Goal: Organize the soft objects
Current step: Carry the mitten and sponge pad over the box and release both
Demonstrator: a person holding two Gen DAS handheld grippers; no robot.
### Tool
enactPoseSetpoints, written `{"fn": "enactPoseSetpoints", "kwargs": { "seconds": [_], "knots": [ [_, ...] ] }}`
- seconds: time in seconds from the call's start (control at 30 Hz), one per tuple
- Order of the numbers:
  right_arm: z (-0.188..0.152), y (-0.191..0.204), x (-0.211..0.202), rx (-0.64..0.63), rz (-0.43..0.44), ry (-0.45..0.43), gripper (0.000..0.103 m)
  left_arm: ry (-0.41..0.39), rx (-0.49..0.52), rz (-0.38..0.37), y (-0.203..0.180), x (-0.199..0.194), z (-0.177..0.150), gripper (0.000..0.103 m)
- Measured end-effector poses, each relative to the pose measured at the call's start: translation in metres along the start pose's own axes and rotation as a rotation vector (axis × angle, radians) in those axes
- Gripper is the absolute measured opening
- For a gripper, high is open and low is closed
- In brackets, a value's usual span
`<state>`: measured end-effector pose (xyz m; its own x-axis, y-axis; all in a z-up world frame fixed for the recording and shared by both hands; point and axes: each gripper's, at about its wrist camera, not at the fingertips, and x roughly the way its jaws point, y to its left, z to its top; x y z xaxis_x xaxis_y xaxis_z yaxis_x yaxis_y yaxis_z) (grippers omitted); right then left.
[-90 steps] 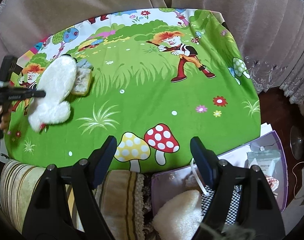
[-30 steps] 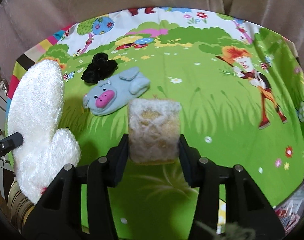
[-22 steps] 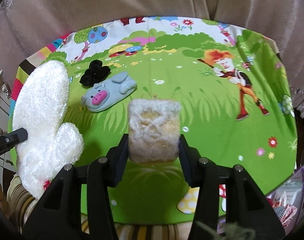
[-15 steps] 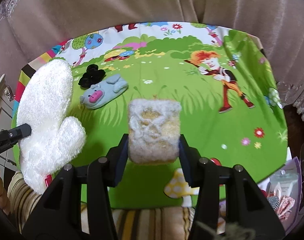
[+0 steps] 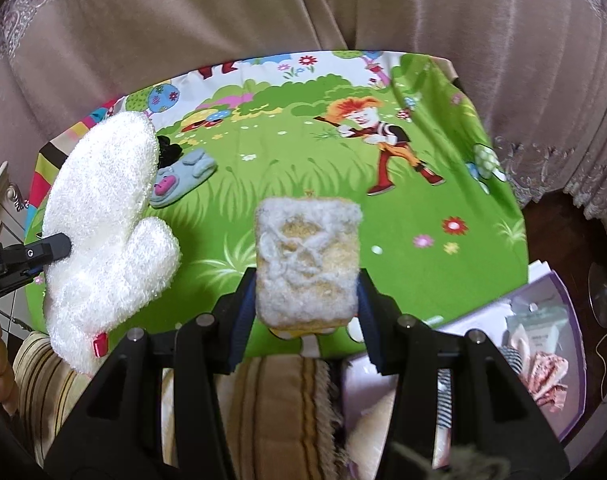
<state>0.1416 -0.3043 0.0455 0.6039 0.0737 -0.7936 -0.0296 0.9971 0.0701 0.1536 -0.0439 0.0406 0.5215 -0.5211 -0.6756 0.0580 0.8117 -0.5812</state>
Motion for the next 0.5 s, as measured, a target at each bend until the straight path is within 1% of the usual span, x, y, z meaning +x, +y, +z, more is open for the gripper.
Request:
{"fn": "enactPoseSetpoints", "kwargs": {
  "seconds": [0.5],
  "knots": [
    [-0.030, -0.062, -0.043, 0.081, -0.074, -0.031, 0.051, 0.079, 0.081, -0.061, -0.059, 0.027, -0.025, 0.021]
  ]
}}
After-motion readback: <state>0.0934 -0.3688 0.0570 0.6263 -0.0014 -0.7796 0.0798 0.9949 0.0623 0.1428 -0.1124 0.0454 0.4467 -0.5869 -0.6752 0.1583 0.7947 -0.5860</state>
